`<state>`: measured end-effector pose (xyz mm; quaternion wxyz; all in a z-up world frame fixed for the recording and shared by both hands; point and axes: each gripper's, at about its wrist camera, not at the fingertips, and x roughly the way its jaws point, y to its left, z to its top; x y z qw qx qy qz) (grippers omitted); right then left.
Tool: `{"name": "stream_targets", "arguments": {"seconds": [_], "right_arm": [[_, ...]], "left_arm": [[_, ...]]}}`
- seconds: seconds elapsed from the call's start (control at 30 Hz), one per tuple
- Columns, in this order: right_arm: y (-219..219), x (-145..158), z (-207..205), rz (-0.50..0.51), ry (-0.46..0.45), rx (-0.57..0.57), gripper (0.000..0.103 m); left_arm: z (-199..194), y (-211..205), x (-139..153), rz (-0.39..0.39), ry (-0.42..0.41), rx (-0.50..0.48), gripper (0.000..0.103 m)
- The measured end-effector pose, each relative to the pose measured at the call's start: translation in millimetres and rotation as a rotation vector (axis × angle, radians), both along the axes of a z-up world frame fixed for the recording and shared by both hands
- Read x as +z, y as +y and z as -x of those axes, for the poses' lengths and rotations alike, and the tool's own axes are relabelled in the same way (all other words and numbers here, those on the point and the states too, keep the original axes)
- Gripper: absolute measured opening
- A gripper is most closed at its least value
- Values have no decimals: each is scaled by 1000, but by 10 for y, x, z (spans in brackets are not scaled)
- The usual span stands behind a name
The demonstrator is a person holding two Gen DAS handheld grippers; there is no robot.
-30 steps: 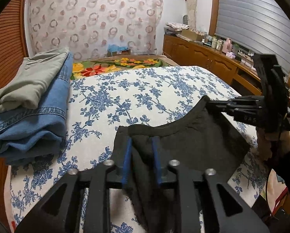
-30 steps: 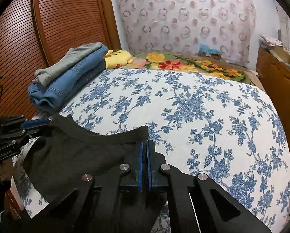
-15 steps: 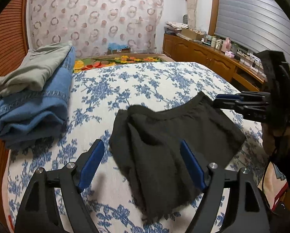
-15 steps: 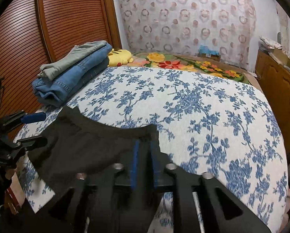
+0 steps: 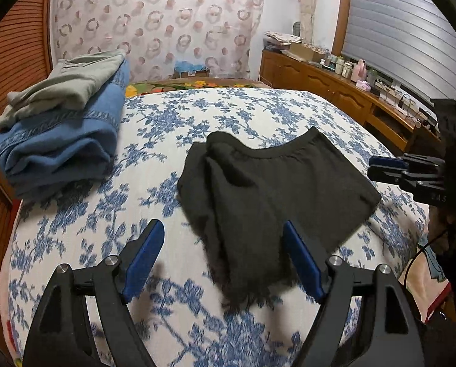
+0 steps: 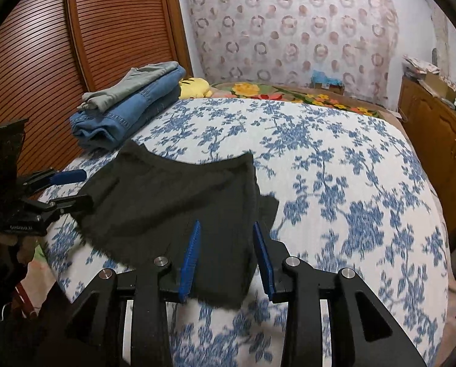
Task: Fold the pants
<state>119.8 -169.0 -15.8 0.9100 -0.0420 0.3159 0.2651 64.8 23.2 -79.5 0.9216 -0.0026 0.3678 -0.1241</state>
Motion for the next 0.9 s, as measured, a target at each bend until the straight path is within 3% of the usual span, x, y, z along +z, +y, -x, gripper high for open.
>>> {"name": "stream_targets", "arguments": {"seconds": [0.23,0.33,0.5,0.77,0.9], "right_arm": [[-51,-57,185,-7,18,-5,37],[-60,-110,197,0,35,-10,37],[-90,-166,177,-15,56,-18,37],[-54,-214,145,-23,78,-12,37],[-28,-233,134,-20,81,-4,37]], "left_arm": [[159,162,6,15,-15,34,79],[194,179,-3,30,-12,26,72],[204,105,-74,48,12,-8,52],[179,20,-147,58,36,-34,47],[141,4,-173,74,50,-42,36]]}}
